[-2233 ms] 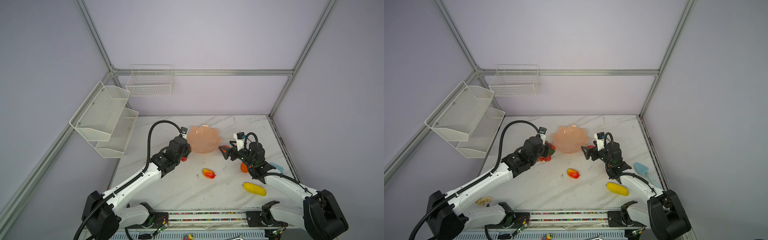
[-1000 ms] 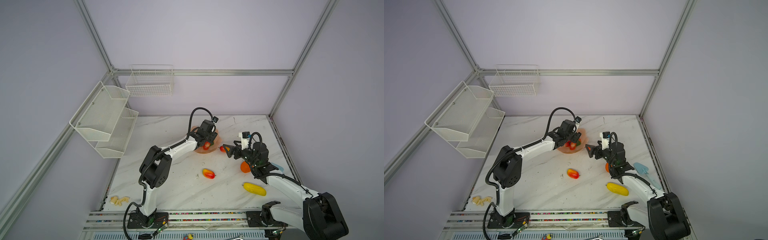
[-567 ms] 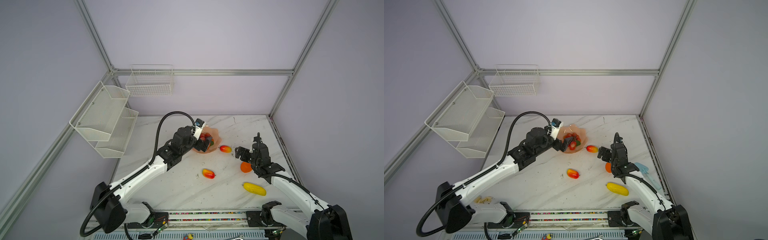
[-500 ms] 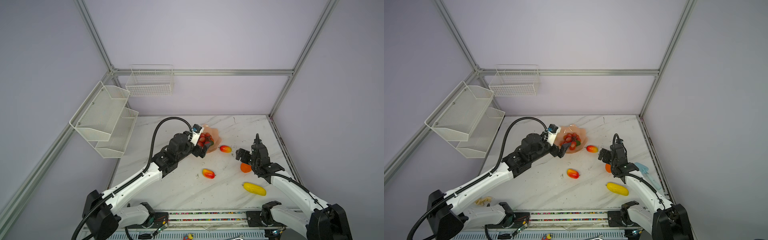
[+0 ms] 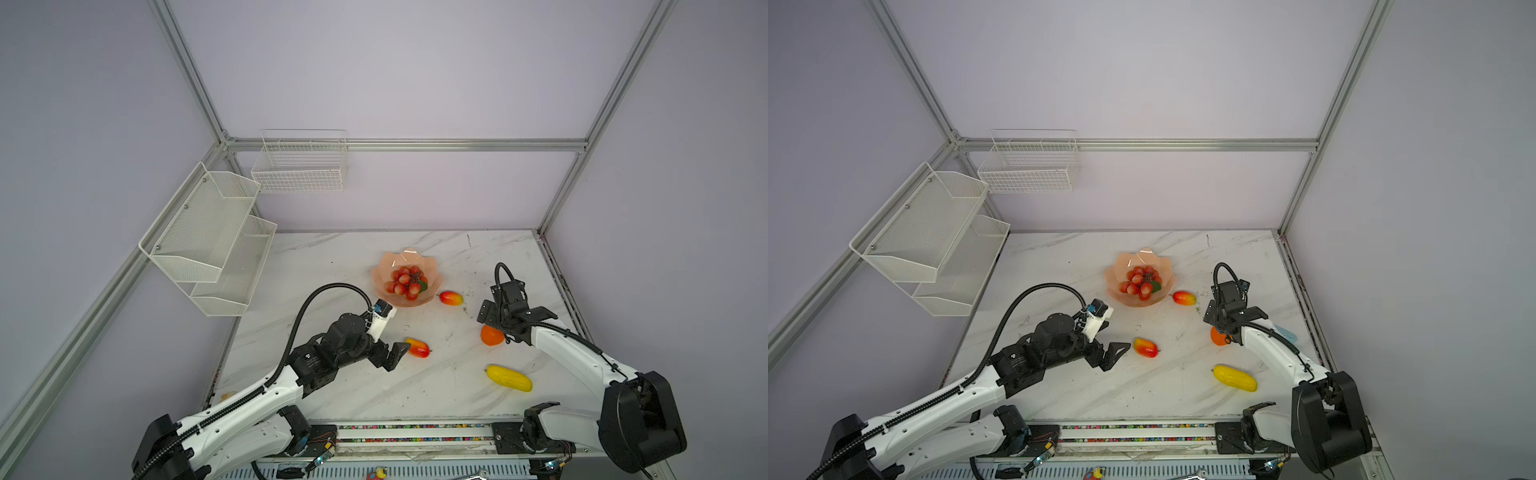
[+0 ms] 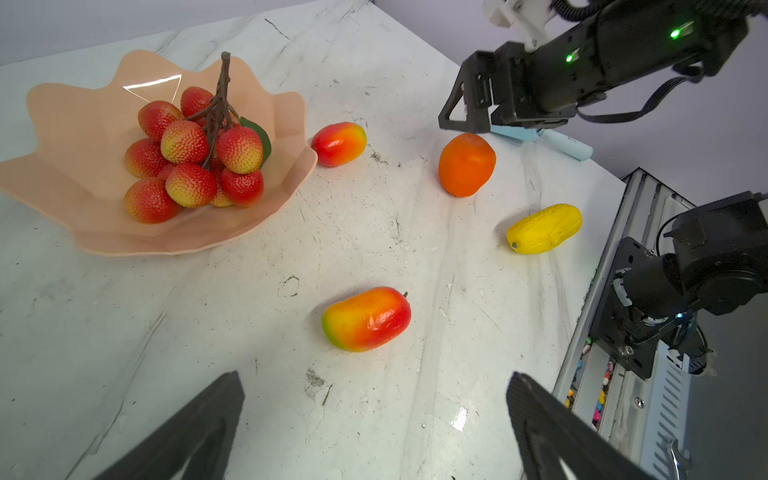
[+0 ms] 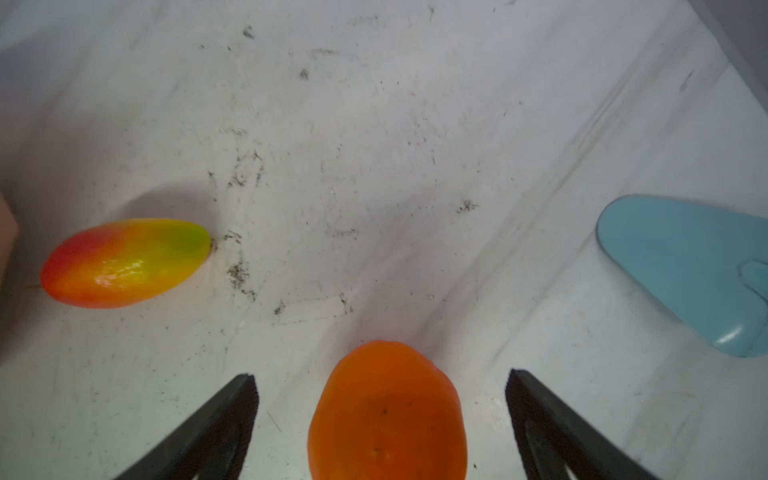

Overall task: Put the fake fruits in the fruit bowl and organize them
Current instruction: 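Grasp the orange with the right gripper while the left gripper moves toward the mango, then carry the orange into the pink bowl and open the right gripper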

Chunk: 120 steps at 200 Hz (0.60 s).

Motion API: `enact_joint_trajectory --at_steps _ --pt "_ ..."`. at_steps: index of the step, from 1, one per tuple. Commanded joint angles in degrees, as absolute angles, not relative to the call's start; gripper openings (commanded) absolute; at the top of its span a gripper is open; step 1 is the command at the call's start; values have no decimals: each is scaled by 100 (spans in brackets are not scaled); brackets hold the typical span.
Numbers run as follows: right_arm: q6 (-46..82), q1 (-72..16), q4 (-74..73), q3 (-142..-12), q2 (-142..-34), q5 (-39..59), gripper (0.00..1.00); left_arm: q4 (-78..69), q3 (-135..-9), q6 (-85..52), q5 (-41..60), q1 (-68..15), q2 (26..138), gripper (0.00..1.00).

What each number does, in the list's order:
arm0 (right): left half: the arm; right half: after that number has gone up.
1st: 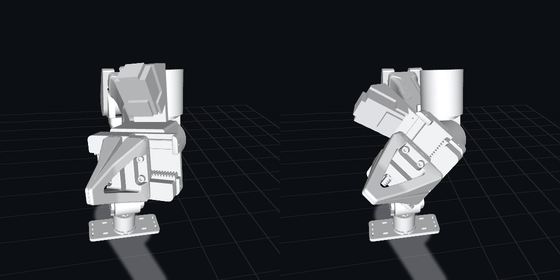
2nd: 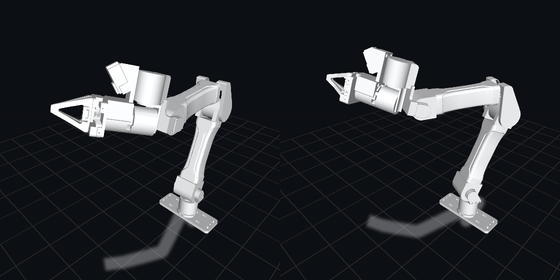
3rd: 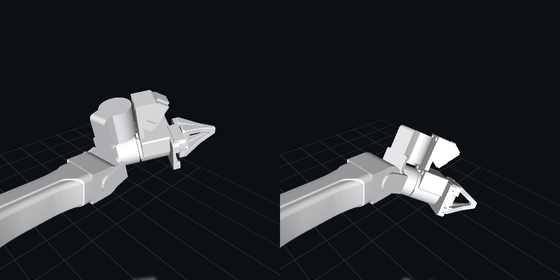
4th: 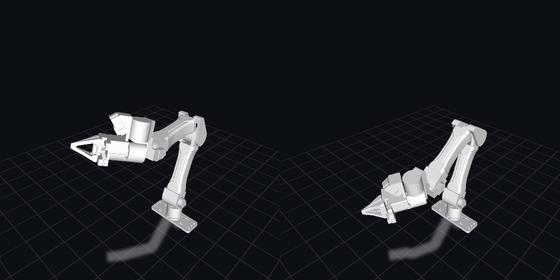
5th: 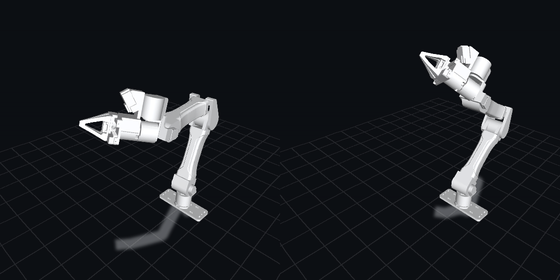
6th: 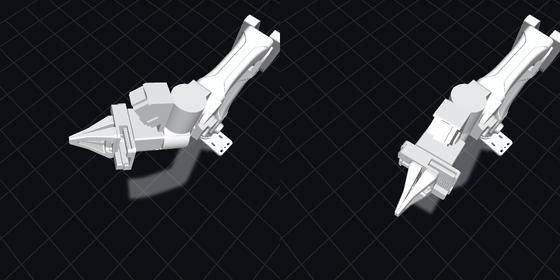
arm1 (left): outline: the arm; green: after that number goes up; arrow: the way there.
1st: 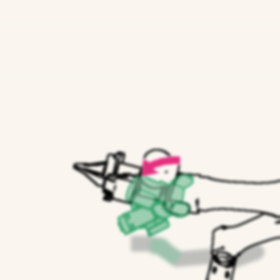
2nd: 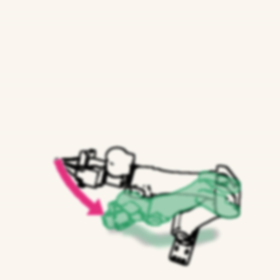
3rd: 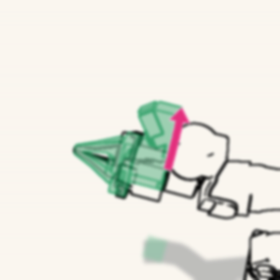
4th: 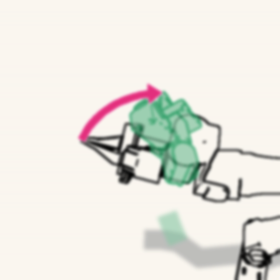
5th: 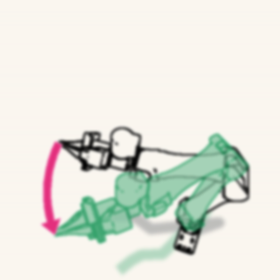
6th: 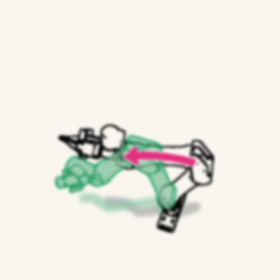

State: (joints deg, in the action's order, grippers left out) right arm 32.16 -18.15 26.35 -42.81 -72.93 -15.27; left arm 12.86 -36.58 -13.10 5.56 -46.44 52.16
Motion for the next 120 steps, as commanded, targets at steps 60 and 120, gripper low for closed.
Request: enact_joint_trajectory --at_steps 60,120 --pt "3552 -2309 3039 -4319 -7768 -1659 97 1406 -3429 -1322 433 -4667 4721 100" --pt "3607 -2333 2999 -4366 -7803 -1610 61 1511 -3480 -1305 280 -4674 4679 100"
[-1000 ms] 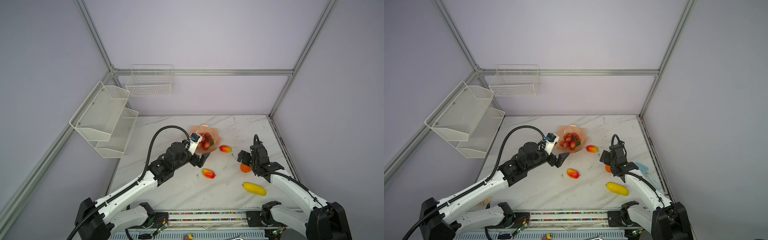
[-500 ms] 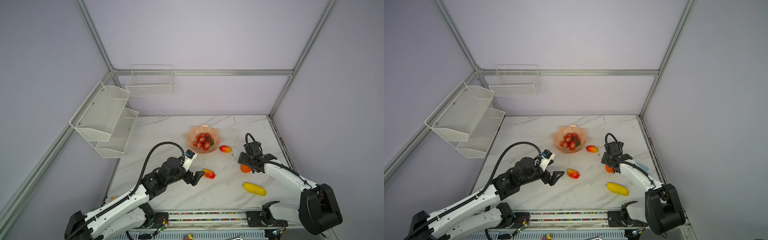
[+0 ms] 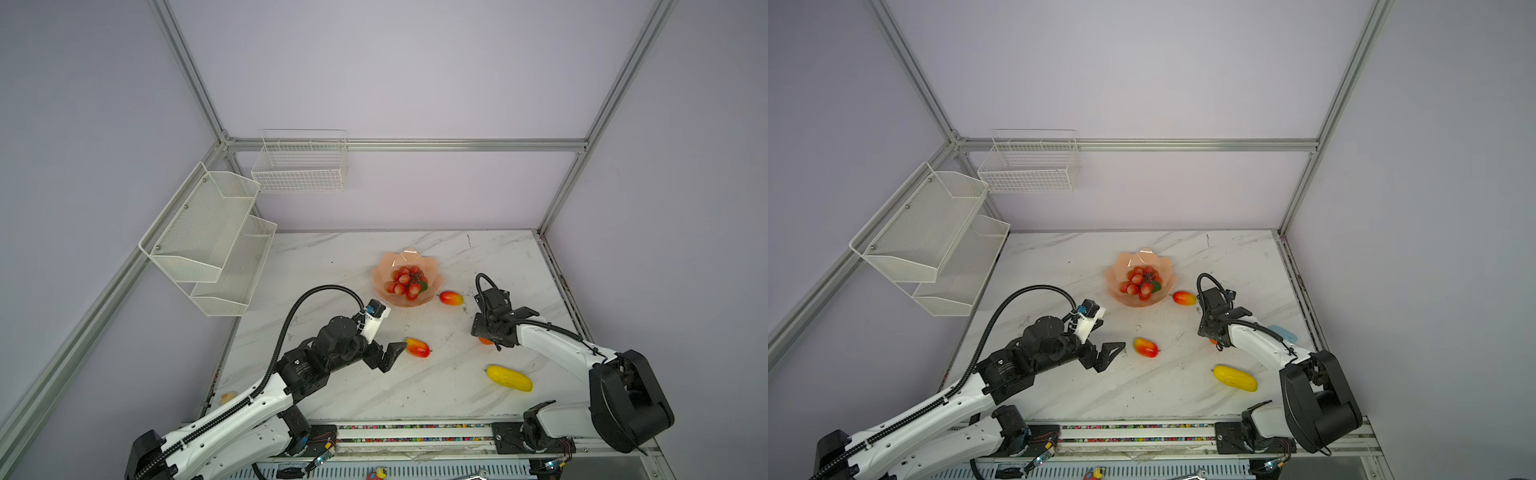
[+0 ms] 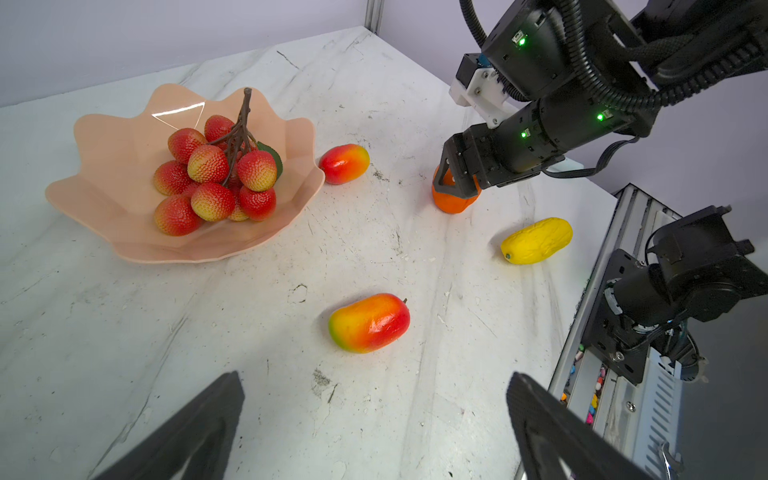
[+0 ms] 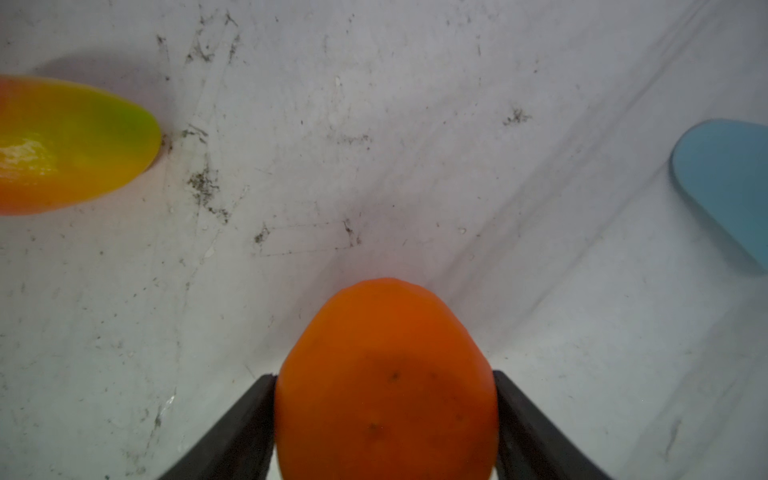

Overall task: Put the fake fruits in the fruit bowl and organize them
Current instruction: 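Carry the orange into the pink bowl and open the right gripper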

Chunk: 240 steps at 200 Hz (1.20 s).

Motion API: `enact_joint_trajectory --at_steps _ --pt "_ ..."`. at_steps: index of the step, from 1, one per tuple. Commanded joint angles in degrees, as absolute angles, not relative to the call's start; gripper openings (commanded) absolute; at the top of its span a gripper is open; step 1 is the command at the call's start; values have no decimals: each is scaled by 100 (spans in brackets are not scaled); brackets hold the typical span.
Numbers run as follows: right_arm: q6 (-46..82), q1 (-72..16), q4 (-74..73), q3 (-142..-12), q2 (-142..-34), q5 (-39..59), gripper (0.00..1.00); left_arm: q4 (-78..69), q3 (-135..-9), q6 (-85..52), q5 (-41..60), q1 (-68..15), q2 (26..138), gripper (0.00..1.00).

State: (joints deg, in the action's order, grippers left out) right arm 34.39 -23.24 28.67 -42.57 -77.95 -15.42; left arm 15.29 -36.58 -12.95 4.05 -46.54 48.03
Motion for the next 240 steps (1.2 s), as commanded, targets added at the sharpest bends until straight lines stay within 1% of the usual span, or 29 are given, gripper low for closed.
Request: enact_joint_trajectory --at_steps 1,9,15,35,61,83,96,112,132,155,178,216,240 --pt "3601 -2335 2993 -4367 -7804 -1614 61 1520 -3485 -1307 272 -4675 4678 100" --pt "3498 -2337 2955 -4400 -7801 -1712 52 1560 -3493 -1325 187 -4671 4627 100" --pt "3385 -2342 2900 -4427 -7760 -1725 48 1589 -3489 -1348 94 -4669 4583 100" --pt "2911 -2400 2512 -4536 -7521 -1352 47 1777 -3515 -1489 -420 -4666 4363 100" --pt "2505 -2784 2000 -4931 -7114 -975 46 2092 -3486 -1848 -1550 -4673 4014 100" --pt "2286 -2966 1258 -5412 -7136 -306 45 2179 -3404 -1927 -2080 -4667 3770 100" --pt "2270 -2979 826 -5699 -7406 10 45 2184 -3393 -1934 -2211 -4667 3708 100" --pt "2163 -2979 559 -6122 -7933 141 45 2197 -3393 -1934 -2298 -4667 3658 100" --pt "2044 -2980 421 -6525 -8647 -115 45 2214 -3375 -1934 -2360 -4667 3621 100" --pt "1964 -2978 104 -6846 -9157 -158 45 2194 -3366 -1926 -2344 -4667 3561 100" --pt "1928 -2977 205 -7367 -9764 -189 45 2164 -3342 -1905 -2380 -4667 3506 100" --pt "1863 -2958 315 -7834 -10370 -573 45 2131 -3323 -1867 -2391 -4665 3505 100" --pt "1798 -2909 293 -7907 -10634 -582 45 2100 -3312 -1846 -2382 -4667 3546 100"
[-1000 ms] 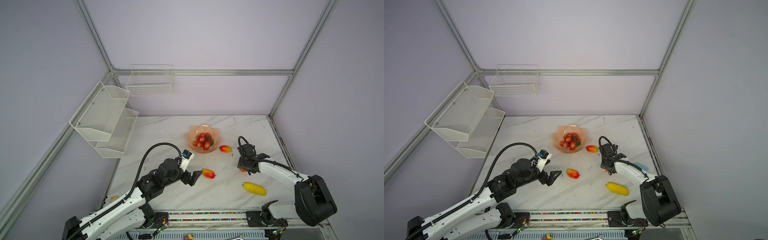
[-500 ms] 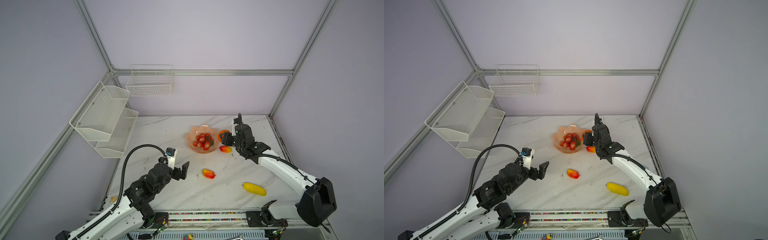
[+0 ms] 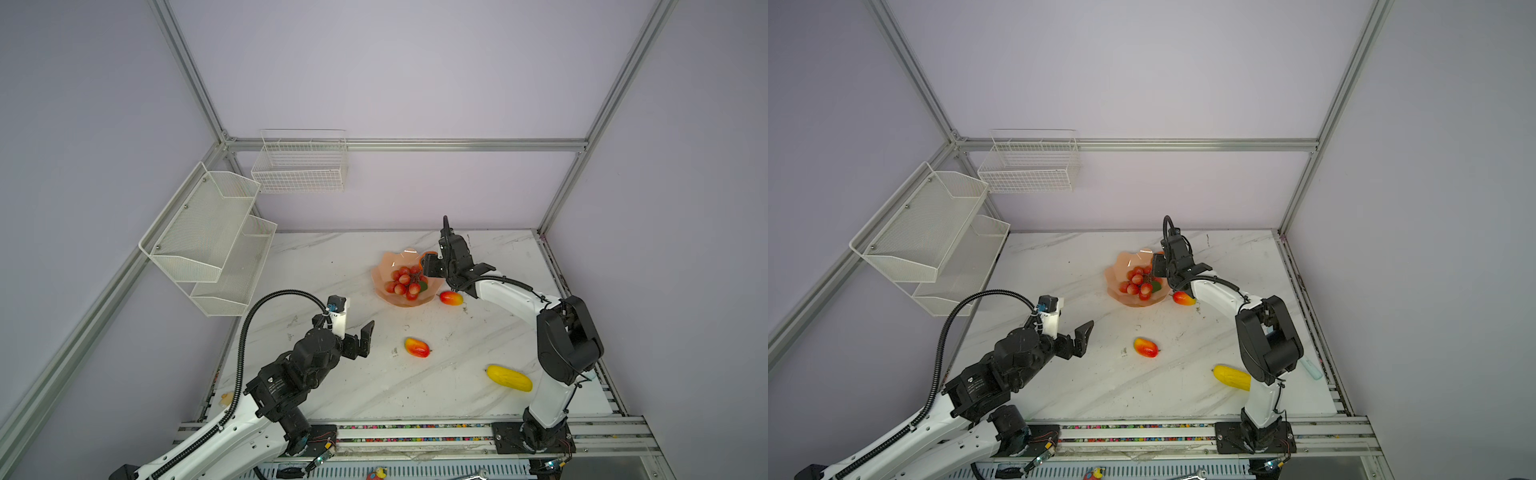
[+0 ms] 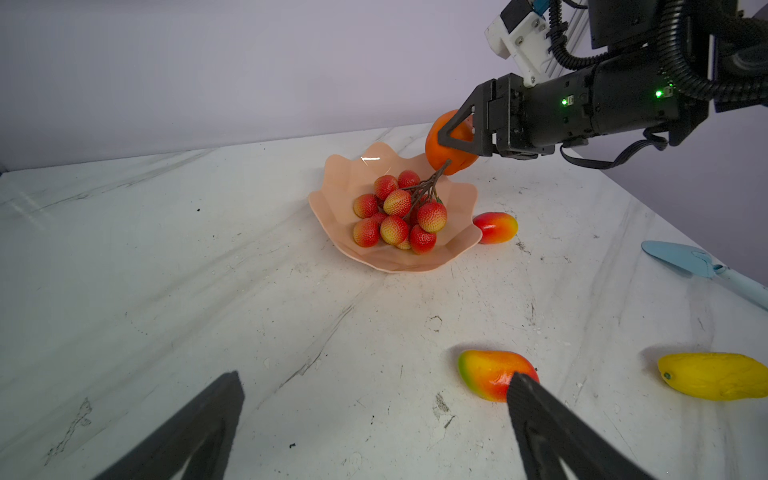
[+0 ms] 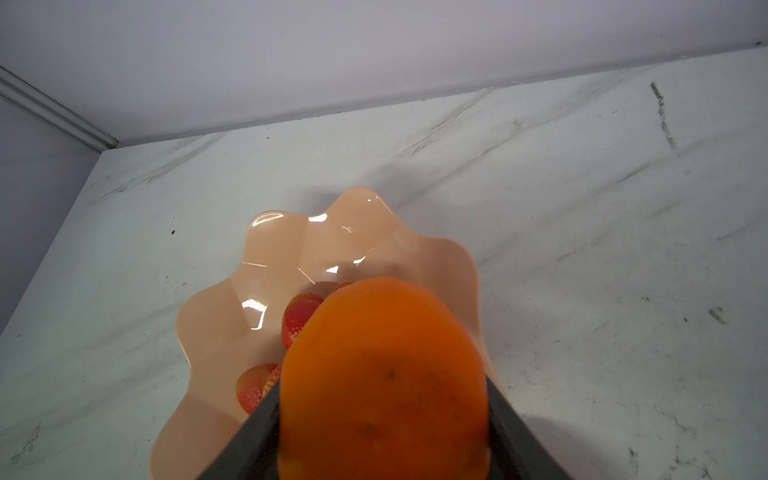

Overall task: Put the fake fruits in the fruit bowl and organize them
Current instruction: 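Carry the orange into the pink bowl and open the right gripper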

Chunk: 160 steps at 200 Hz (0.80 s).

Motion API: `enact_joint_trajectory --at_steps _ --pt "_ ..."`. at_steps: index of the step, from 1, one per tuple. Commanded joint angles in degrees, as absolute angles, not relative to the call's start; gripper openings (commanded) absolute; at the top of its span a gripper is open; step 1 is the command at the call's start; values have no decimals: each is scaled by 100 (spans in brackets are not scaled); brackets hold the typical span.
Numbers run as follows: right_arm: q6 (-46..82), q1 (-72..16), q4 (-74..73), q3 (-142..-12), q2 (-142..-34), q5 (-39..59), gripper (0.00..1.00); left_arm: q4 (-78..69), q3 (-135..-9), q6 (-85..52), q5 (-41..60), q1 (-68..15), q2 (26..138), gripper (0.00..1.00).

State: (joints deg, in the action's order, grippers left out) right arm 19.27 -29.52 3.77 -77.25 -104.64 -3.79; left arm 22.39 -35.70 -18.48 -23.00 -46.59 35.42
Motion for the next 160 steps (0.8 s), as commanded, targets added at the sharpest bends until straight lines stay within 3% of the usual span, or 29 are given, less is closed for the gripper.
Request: enact_joint_trajectory --at_steps 1,99,160 --pt "1791 -2905 287 -7904 -10648 -586 45 2101 -3313 -1846 -2382 -4667 3544 100" --pt "1600 -2769 257 -7982 -11297 -553 49 2004 -3320 -1759 -2243 -4658 3789 100" --pt "1569 -2769 346 -7959 -10921 -634 77 1878 -3340 -1634 -1906 -4667 4022 100"
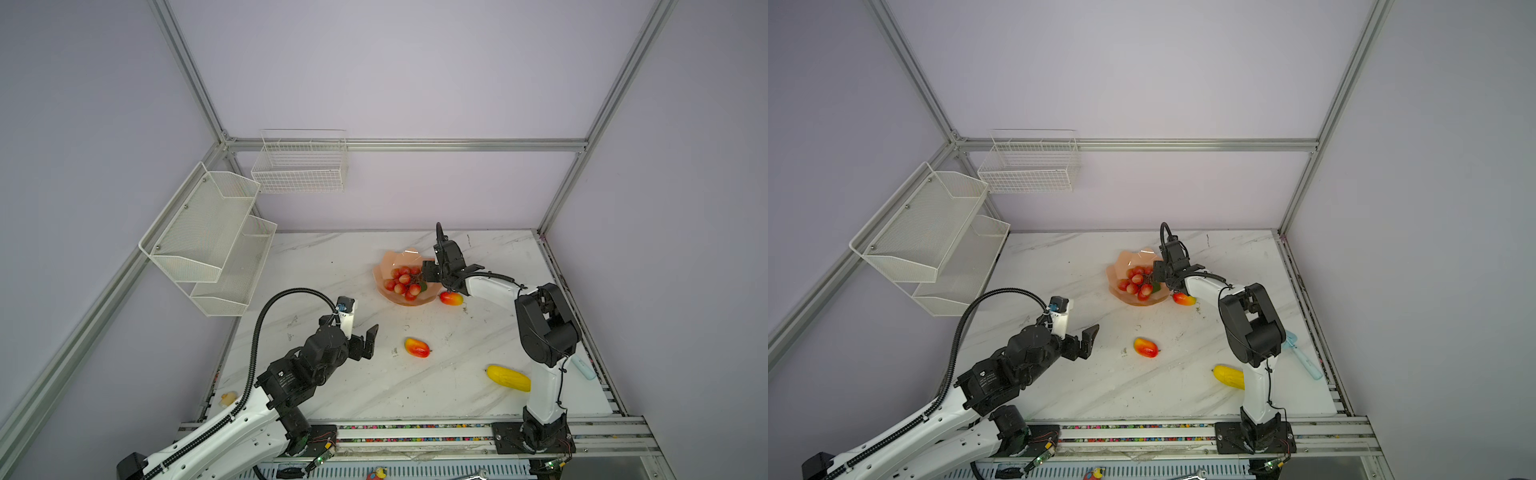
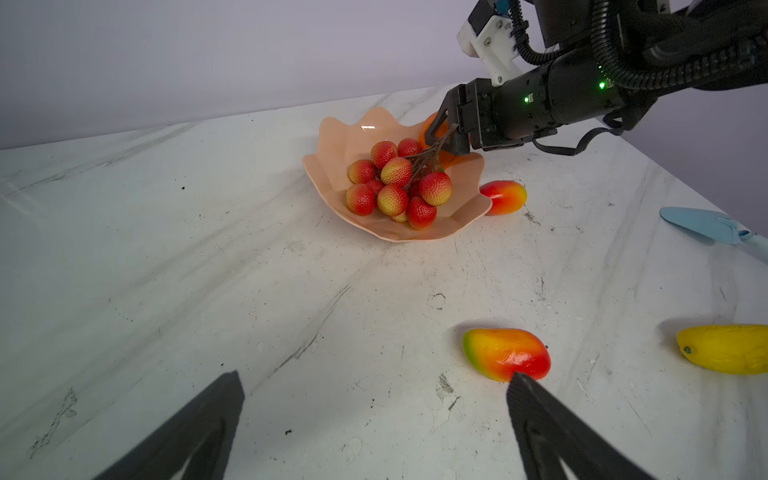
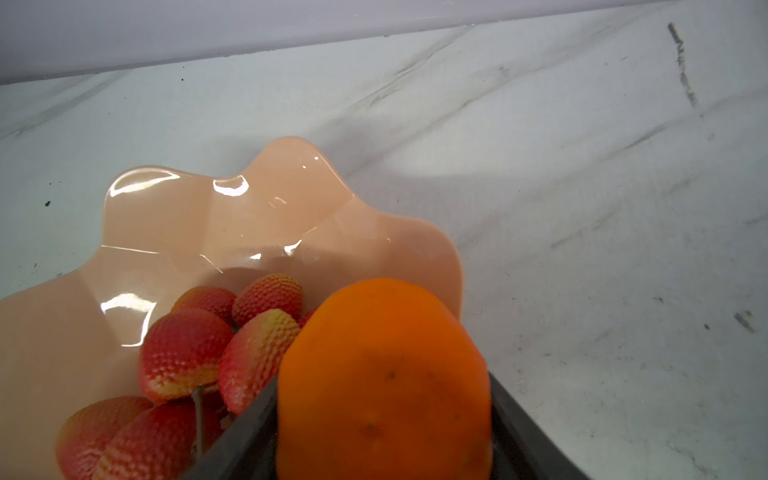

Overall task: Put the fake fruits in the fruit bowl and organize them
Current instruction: 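Carry the orange into the pink bowl and open the right gripper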

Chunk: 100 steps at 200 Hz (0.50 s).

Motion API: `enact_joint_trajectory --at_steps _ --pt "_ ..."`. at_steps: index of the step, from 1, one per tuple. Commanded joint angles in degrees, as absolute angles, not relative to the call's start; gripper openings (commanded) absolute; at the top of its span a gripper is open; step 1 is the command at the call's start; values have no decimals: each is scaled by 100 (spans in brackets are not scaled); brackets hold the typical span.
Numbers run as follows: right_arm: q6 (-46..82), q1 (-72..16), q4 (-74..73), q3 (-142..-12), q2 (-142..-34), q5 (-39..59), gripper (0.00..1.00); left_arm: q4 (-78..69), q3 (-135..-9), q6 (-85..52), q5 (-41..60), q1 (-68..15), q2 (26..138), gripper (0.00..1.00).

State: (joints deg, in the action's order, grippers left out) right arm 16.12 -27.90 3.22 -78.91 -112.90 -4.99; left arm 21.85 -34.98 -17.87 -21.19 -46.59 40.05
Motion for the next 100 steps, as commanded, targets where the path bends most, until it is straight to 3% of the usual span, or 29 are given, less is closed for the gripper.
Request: enact_joint_trajectory --at_steps 1,50,100 --pt "1567 -2769 349 -7952 -10910 -633 77 1875 -3340 -1630 -1898 -4667 4024 100" --pt "1552 -2755 323 -7440 -9769 -719 88 1354 -3348 -1107 -575 -4666 4659 100" --pt "1678 -2725 814 -6433 -8096 -330 91 838 -3549 -149 325 -4707 5872 98"
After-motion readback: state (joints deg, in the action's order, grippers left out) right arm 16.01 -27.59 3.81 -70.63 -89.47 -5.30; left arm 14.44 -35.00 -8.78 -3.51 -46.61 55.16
